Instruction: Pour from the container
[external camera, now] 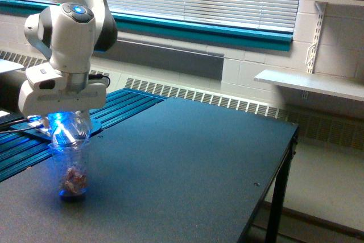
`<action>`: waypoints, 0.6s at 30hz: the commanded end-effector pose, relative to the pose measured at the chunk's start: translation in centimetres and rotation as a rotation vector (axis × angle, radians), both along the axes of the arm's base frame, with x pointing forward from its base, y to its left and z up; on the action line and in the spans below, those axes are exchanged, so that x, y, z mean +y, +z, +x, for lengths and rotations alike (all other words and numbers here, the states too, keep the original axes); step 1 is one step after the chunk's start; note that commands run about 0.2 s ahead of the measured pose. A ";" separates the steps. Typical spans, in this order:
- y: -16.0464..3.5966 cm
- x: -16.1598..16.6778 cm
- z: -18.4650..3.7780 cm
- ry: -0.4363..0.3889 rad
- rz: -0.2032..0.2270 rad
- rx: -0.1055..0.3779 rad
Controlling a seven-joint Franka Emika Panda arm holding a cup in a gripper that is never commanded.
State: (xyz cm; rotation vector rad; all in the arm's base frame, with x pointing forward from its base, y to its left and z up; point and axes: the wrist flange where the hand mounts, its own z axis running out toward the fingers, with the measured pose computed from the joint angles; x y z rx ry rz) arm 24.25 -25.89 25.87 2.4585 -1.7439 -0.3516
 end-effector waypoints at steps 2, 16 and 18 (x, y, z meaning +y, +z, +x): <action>2.1 -0.2 1.6 -0.007 -0.024 -0.055; 4.3 -0.6 2.3 -0.014 -0.056 -0.096; 4.5 -0.8 2.3 -0.017 -0.064 -0.099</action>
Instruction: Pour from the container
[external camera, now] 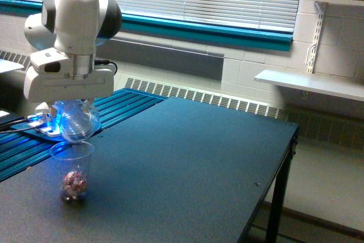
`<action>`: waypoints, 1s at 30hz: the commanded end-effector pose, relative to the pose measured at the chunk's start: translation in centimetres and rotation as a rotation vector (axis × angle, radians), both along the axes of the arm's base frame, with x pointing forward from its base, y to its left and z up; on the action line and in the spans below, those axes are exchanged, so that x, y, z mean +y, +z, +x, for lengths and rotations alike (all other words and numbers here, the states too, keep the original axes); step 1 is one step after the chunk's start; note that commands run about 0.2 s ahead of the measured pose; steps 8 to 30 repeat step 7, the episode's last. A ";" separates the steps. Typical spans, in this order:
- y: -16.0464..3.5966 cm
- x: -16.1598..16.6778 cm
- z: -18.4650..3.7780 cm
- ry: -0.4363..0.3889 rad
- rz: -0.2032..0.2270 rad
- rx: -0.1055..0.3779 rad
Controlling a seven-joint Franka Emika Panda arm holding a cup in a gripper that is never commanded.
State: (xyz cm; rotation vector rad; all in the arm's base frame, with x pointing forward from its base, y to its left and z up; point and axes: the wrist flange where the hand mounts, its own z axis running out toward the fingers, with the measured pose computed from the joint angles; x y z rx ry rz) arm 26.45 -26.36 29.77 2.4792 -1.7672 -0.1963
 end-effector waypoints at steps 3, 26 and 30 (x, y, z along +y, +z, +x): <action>0.9 -0.6 0.3 -0.020 -0.026 -0.016; 1.3 -0.9 0.6 -0.027 -0.033 -0.026; 1.3 -0.9 0.6 -0.027 -0.033 -0.026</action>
